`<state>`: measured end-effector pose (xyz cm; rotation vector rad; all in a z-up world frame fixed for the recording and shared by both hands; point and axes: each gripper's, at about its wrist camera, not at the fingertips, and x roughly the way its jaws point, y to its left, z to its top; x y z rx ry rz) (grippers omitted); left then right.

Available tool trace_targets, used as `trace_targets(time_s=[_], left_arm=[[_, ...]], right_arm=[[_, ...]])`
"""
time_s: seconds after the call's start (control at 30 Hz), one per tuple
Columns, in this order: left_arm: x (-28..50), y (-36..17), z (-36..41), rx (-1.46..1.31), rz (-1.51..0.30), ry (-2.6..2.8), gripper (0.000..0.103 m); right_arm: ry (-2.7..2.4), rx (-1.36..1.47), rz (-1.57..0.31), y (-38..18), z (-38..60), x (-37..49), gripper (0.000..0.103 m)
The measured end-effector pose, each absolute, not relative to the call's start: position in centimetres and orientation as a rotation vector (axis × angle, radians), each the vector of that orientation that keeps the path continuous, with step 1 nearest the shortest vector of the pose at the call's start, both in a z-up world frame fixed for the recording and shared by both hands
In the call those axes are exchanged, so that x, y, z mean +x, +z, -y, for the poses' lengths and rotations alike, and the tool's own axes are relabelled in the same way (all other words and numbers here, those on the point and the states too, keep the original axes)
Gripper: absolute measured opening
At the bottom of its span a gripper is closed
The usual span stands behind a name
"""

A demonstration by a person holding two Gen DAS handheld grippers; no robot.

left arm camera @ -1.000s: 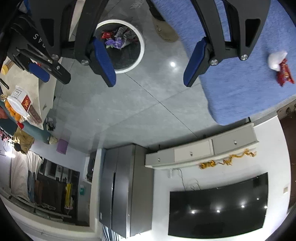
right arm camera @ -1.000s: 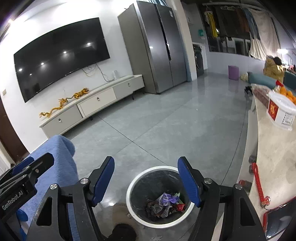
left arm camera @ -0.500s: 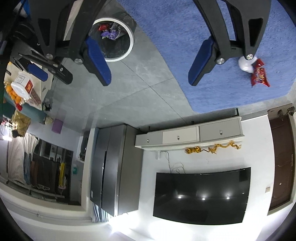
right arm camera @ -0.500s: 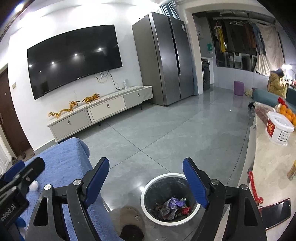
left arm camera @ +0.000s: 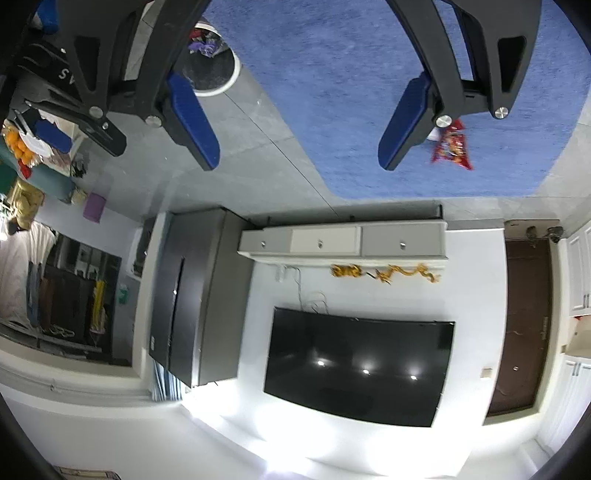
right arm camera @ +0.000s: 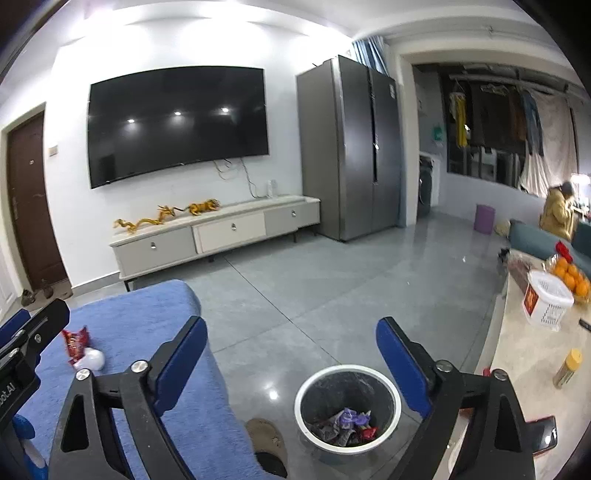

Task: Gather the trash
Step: 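Move both tools back from the bin to the red snack bag and white tissue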

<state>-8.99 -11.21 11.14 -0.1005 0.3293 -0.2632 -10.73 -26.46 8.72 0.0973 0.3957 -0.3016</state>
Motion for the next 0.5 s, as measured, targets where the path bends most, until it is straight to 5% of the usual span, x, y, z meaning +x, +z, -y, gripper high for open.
trace_targets(time_s=[0.5], left_arm=[[-12.9, 13.2, 4.9, -0.133, -0.239, -0.133, 0.088]], right_arm=[[-0.191, 0.046, -0.273, 12.4, 21.4, -13.9, 0.103]])
